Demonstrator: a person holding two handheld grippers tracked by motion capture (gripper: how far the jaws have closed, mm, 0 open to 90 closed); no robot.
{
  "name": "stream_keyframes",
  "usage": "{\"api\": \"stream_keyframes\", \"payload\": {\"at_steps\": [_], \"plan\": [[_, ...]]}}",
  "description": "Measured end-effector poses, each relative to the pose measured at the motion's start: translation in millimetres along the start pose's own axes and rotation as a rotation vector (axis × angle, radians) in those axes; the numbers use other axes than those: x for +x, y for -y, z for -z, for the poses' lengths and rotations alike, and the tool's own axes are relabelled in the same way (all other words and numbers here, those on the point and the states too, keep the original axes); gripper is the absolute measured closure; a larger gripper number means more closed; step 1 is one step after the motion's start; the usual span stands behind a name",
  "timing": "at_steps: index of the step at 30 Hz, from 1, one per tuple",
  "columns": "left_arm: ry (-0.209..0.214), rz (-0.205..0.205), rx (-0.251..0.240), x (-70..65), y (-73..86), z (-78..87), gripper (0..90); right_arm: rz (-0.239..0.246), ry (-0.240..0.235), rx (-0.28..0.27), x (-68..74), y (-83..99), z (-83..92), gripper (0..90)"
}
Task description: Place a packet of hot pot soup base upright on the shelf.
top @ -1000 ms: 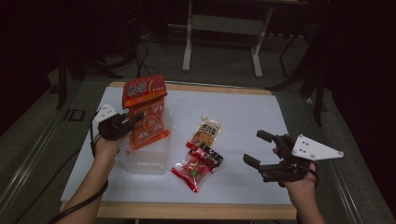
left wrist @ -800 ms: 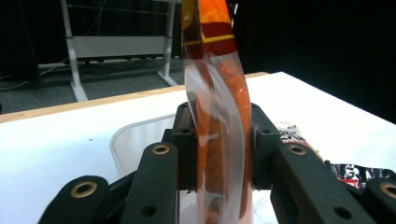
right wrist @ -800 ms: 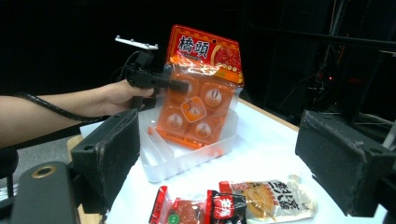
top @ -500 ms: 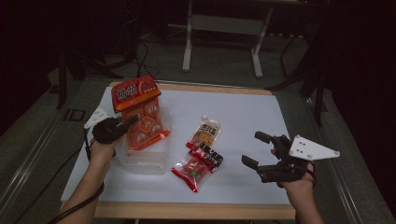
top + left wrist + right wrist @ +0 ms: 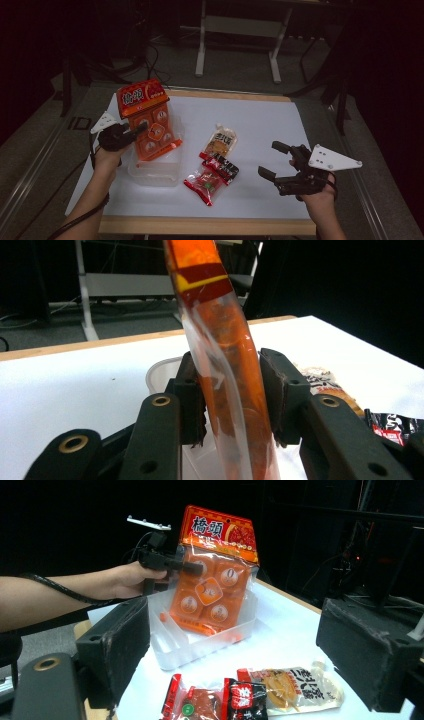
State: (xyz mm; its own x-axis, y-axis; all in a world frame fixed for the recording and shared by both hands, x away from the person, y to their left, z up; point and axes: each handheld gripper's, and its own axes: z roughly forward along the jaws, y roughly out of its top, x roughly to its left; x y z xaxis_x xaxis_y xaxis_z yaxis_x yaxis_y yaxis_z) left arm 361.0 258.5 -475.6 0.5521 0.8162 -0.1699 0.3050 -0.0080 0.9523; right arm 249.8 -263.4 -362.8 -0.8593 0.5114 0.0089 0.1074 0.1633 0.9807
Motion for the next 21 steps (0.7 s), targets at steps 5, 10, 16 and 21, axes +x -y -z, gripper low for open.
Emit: {"api": "stream_keyframes", "payload": {"at_steps": [5,10,16,21], "plan": [[-0.002,-0.006,0.004,-1.4,-2.7,0.0,59.1,-0.003,0.004,0.001,-0.7,0.7,0.3,13.8],[-0.015,-0.026,0.021,-4.4,-6.1,-0.2,53.0,-0.004,0.005,-0.007,-1.5,0.1,1.3,13.8],[0.011,-0.010,0.022,-8.5,-11.4,-0.5,30.9,-0.002,0.015,-0.009,-2.2,-0.9,2.5,13.8],[0.009,-0.001,0.027,-11.1,-17.0,2.6,10.0,0.015,0.028,-0.017,-2.7,-1.8,2.9,13.9]]}}
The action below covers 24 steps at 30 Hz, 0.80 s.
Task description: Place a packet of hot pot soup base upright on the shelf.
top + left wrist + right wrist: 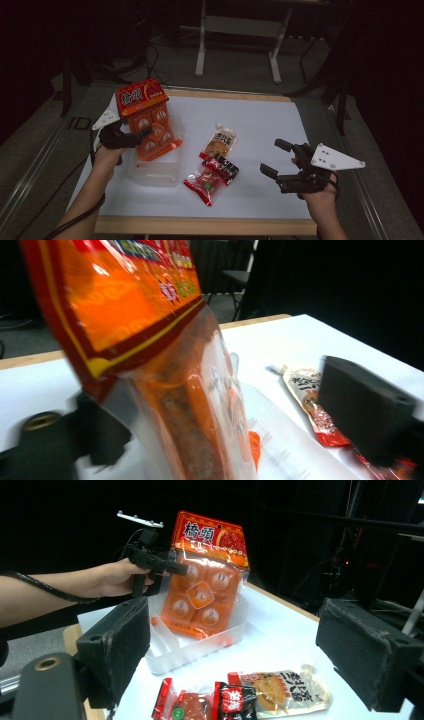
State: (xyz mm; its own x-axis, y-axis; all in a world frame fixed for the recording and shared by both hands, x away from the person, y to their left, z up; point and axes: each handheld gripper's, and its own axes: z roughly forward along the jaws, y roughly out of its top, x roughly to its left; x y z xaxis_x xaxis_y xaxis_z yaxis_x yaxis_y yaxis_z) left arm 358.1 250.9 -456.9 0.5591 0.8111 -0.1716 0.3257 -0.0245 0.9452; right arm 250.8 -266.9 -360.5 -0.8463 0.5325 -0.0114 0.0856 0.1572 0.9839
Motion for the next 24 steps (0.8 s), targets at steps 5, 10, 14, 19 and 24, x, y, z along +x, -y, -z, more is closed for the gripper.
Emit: {"api": "stream_keyframes", "payload": {"at_steps": [5,10,14,19,24], "plan": [[-0.025,0.042,-0.002,1.8,-3.0,8.6,2.0,0.013,-0.005,0.001,0.9,-0.4,-0.7,14.0],[-0.037,0.030,0.005,-1.8,-5.0,18.6,2.0,0.036,0.000,0.016,2.2,0.9,-3.3,14.0],[-0.038,0.016,0.002,-8.3,-7.6,28.3,1.9,0.041,0.002,0.021,3.3,1.2,-5.4,13.9],[-0.056,-0.007,0.013,-16.3,-9.1,41.8,1.9,0.050,0.016,0.036,4.4,1.7,-7.5,13.8],[-0.062,-0.039,0.010,-27.3,-9.2,56.5,1.9,0.060,0.028,0.041,5.3,2.1,-8.4,13.8]]}}
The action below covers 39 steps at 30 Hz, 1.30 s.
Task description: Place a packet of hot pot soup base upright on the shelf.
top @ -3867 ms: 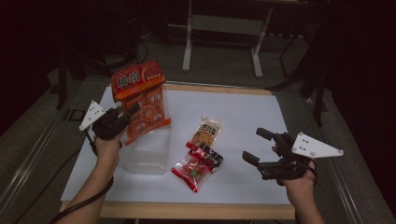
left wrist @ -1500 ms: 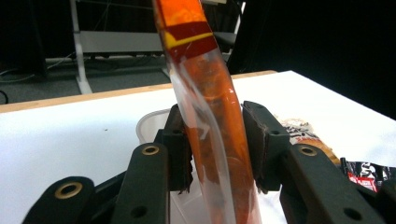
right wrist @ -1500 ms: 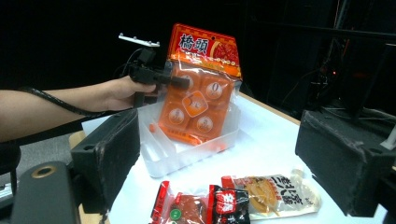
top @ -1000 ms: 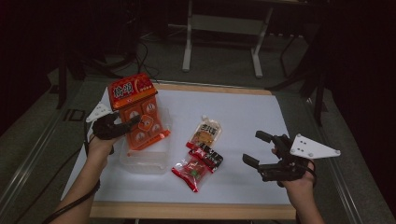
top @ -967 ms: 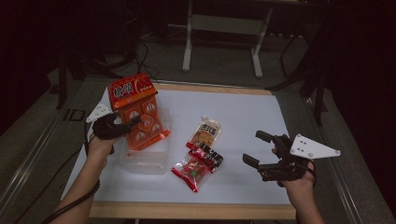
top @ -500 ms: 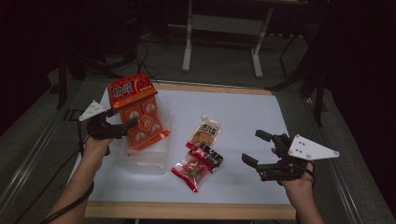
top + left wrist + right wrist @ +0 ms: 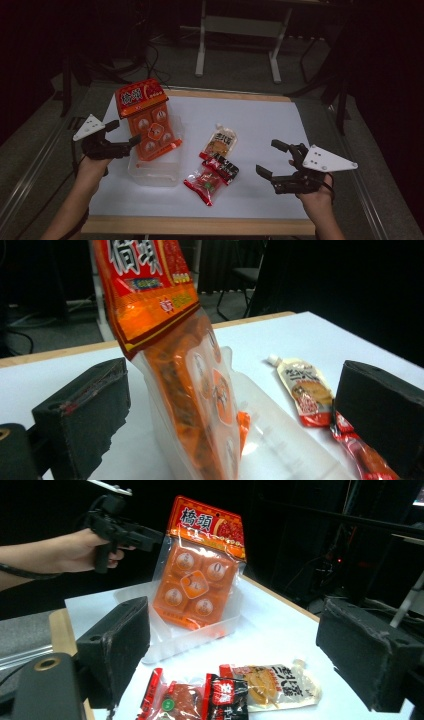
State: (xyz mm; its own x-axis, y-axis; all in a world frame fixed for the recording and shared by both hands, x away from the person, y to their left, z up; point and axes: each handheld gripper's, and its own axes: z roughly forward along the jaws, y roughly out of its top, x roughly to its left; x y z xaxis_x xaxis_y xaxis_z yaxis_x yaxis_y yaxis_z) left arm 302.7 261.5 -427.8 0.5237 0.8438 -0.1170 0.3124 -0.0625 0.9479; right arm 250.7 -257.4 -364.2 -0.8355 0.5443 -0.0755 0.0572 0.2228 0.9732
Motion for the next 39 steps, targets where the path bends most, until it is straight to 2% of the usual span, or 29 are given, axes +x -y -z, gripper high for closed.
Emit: {"api": "stream_keyframes", "payload": {"at_steps": [3,9,15,18,21,24,30,34,35,37,39], "plan": [[0.015,-0.009,-0.008,-6.8,-0.5,8.8,1.9,-0.003,0.001,0.002,0.2,0.0,-0.7,13.8],[0.007,-0.045,-0.020,-24.2,0.2,25.8,1.9,-0.023,0.003,0.014,0.1,1.3,-2.3,13.6],[0.011,-0.088,-0.034,-43.8,4.7,33.5,1.9,-0.040,0.007,0.017,-0.7,2.9,-3.5,13.6],[0.024,-0.088,-0.050,-52.5,5.2,37.4,1.9,-0.032,0.018,0.018,-0.1,2.7,-3.6,13.5],[0.044,-0.091,-0.054,-61.9,6.8,40.0,1.9,0.016,0.081,0.009,2.1,2.5,-2.0,13.4],[0.068,-0.101,-0.056,-71.5,9.1,41.8,1.9,0.032,0.099,0.006,3.0,1.9,-1.0,12.9],[0.140,-0.112,-0.054,-91.9,13.2,41.9,1.9,-0.007,0.074,0.016,2.0,4.0,-3.6,11.6],[0.176,-0.123,-0.052,-105.0,17.5,38.6,1.9,0.005,0.065,0.019,4.7,6.3,-9.6,10.8],[0.185,-0.128,-0.049,-107.9,19.2,37.3,1.9,0.001,0.044,0.023,5.3,6.8,-11.2,10.7],[0.206,-0.132,-0.044,-113.4,23.1,34.1,1.9,-0.009,0.053,0.019,6.5,7.7,-14.8,10.7],[0.222,-0.127,-0.032,-117.5,27.4,30.2,1.9,-0.033,0.019,0.025,5.3,9.7,-19.0,10.7]]}}
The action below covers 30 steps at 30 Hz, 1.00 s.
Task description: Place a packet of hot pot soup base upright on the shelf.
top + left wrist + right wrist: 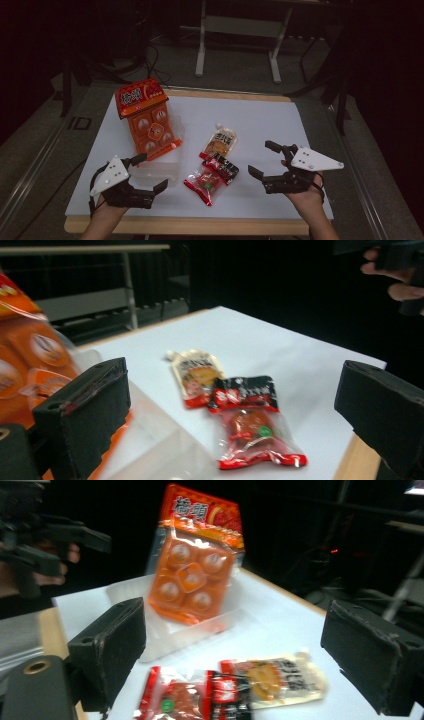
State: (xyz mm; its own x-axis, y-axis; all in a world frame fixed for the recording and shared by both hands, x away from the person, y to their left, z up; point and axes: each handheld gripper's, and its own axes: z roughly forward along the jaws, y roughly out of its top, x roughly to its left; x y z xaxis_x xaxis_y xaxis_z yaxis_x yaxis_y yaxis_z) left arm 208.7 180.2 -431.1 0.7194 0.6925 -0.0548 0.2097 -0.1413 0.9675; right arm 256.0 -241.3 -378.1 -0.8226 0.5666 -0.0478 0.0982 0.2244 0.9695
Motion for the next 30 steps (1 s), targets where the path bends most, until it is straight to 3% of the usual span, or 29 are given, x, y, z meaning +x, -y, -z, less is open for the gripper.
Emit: {"api": "stream_keyframes", "payload": {"at_steps": [6,10,13,16,25,30], "plan": [[0.032,-0.020,0.017,-9.3,14.0,-11.7,1.9,-0.061,-0.041,0.046,-7.5,12.3,-16.9,13.1],[0.068,-0.020,0.007,-12.7,20.2,-15.4,1.9,-0.063,-0.044,0.072,-9.4,21.1,-27.8,13.6],[0.073,-0.021,0.006,-13.3,23.4,-17.0,1.9,-0.059,-0.052,0.092,-10.2,26.8,-36.6,14.2],[0.071,-0.054,0.004,-14.8,26.5,-17.7,1.9,-0.068,-0.063,0.110,-12.2,33.5,-45.7,14.2],[0.076,-0.009,-0.016,-12.1,35.1,-19.6,1.9,-0.079,-0.075,0.169,-17.9,54.3,-67.5,14.7],[0.070,-0.033,-0.001,-12.5,39.0,-21.3,1.9,-0.095,-0.077,0.194,-22.2,66.8,-76.2,16.0]]}}
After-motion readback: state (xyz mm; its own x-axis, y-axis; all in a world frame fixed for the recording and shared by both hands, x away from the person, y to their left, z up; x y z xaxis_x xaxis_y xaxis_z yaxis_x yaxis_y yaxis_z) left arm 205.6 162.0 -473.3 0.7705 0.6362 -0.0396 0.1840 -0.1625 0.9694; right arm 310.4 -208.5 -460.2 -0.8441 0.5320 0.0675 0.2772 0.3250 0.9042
